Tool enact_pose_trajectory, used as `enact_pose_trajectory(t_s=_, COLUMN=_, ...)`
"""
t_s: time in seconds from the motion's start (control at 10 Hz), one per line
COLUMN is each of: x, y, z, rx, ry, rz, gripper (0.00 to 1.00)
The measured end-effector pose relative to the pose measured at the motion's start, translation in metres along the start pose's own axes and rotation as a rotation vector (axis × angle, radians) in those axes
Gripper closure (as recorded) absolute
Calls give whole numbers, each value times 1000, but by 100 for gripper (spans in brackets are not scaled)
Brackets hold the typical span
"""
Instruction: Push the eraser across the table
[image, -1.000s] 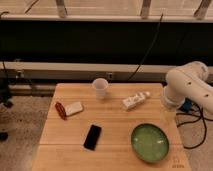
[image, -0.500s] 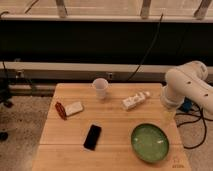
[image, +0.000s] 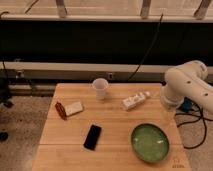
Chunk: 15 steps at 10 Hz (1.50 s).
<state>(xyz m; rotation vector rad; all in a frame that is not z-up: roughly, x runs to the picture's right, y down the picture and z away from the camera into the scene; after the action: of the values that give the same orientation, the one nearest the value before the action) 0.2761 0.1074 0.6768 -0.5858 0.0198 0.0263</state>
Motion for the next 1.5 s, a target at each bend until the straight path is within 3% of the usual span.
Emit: enact_pose_trajectory(t_s=1.5, x=-17, y=6, z=-8, rx=-20, ry=-22, rz=-38, gripper=20)
